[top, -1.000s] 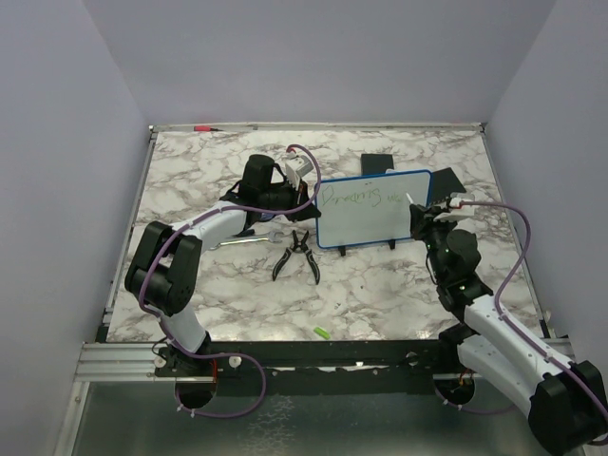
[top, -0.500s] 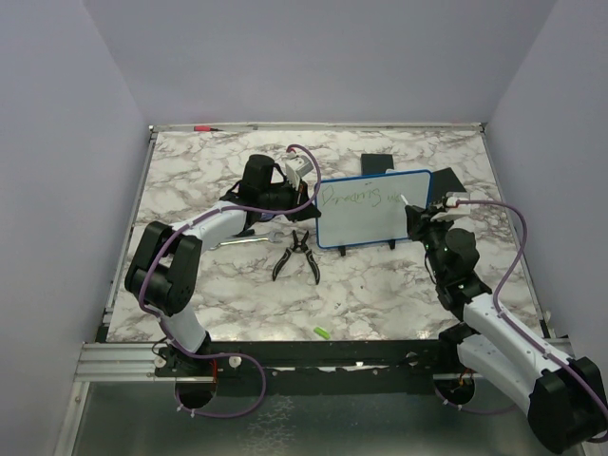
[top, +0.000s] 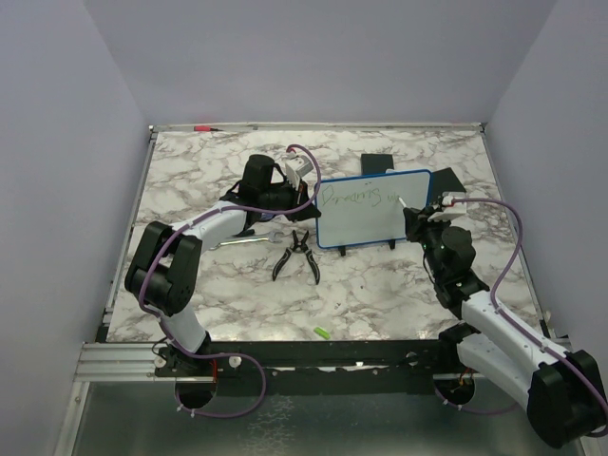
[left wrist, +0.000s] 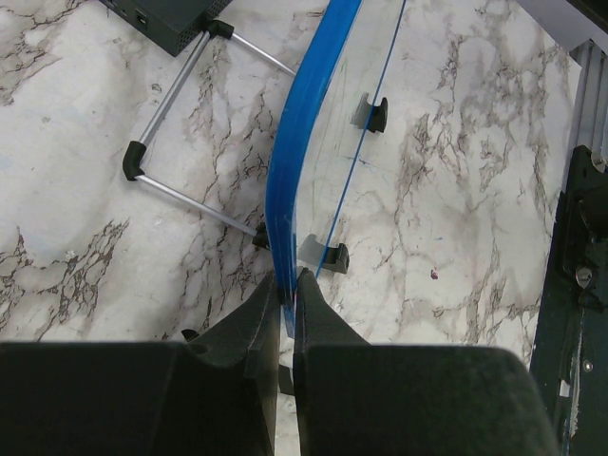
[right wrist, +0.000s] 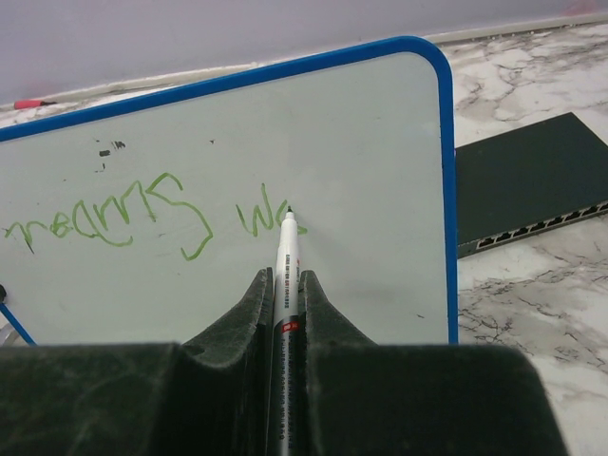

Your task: Write a sentence on the whiteboard

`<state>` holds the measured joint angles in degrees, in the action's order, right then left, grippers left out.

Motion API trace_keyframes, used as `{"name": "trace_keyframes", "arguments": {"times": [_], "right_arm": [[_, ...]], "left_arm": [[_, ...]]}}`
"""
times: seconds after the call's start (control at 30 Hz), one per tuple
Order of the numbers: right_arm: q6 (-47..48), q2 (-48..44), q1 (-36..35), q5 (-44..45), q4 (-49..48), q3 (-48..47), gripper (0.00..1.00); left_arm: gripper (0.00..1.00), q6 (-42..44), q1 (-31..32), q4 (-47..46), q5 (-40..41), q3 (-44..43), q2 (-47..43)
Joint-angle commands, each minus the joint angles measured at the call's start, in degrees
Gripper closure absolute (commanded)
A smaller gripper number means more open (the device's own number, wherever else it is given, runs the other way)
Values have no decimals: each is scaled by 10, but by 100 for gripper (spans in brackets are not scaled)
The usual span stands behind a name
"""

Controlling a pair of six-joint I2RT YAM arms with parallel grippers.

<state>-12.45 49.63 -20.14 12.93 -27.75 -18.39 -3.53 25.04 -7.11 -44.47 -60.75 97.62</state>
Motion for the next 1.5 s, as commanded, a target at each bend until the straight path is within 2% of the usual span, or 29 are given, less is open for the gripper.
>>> {"name": "trace_keyframes", "arguments": {"times": [0.0, 0.2, 0.5, 0.93, 1.23, 1.47], "right_arm": [[-2, 4, 3, -14, -3, -3, 99], [-1, -2, 3, -8, -8, -2, 99], [-9, -3, 3, 48, 13, -3, 99], [-2, 19, 3, 13, 32, -10, 99], [5, -12, 3, -9, 21, 4, 99], [2, -59, 3, 43, 27, 14, 99]], "left_arm": [[100, 19, 5, 26, 27, -2, 2], [100, 19, 5, 25, 27, -2, 2], [100, 19, 5, 26, 27, -2, 2], [100, 19, 5, 26, 26, -2, 0], [100, 19, 5, 26, 26, -2, -1], [100, 19, 6, 26, 25, -3, 0]]}}
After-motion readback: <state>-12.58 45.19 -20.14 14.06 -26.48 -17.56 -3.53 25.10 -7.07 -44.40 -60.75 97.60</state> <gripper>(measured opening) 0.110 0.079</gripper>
